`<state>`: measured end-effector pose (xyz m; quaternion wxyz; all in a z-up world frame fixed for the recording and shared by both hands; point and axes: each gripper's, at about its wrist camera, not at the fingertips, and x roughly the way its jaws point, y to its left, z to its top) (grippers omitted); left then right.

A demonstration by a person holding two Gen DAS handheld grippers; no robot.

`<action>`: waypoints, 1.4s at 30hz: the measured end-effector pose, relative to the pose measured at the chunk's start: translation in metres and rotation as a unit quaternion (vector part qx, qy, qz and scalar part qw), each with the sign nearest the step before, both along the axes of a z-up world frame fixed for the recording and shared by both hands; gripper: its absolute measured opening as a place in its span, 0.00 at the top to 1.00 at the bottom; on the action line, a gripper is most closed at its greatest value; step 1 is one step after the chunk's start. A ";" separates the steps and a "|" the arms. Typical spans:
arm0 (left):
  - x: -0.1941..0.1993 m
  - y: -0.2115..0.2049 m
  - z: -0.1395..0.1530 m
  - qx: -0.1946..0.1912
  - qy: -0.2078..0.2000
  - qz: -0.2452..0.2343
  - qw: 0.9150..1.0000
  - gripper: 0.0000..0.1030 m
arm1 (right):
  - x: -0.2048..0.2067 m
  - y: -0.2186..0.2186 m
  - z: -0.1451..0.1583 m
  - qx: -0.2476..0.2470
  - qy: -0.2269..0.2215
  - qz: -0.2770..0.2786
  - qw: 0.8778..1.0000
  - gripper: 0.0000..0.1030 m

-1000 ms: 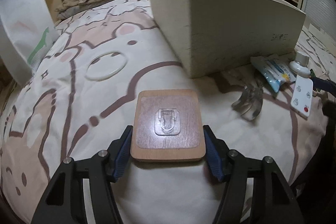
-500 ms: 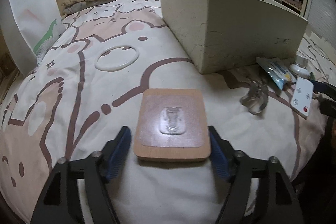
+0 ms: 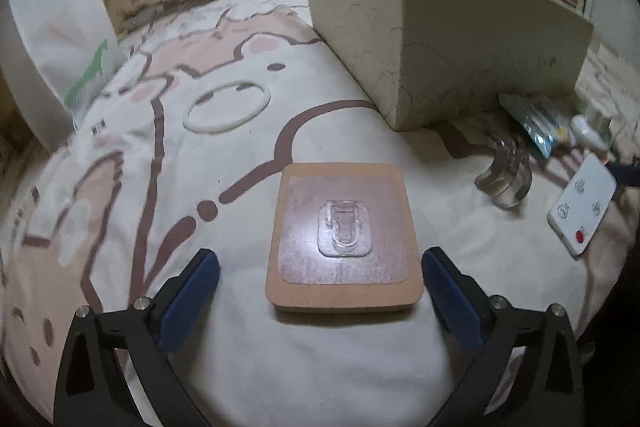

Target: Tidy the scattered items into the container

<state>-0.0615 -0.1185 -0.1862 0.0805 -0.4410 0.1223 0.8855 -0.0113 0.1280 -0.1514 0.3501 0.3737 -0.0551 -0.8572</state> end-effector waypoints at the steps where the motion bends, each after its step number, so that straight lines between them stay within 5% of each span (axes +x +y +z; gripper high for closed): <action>1: 0.000 0.001 0.000 -0.005 0.002 0.001 1.000 0.00 | 0.002 -0.002 0.001 -0.003 -0.001 0.006 1.000 0.00; 8: -0.003 -0.004 0.003 0.016 -0.014 0.017 1.000 0.00 | 0.007 -0.012 -0.004 -0.030 -0.031 0.037 0.998 0.00; 11: -0.006 -0.005 0.005 0.052 -0.037 0.018 0.998 0.00 | 0.007 -0.009 -0.009 -0.033 -0.038 0.032 0.998 0.00; 26: -0.011 0.001 0.007 0.076 -0.040 0.038 0.996 0.00 | -0.017 0.038 -0.012 -0.056 -0.051 -0.090 0.993 0.00; 34: -0.013 0.004 0.004 0.060 -0.042 0.040 0.996 0.00 | 0.002 0.003 -0.016 0.022 0.002 -0.169 0.985 0.00; 42: -0.015 0.005 0.001 0.059 -0.044 0.037 0.997 0.00 | 0.010 -0.027 -0.015 0.042 0.004 -0.226 0.973 0.00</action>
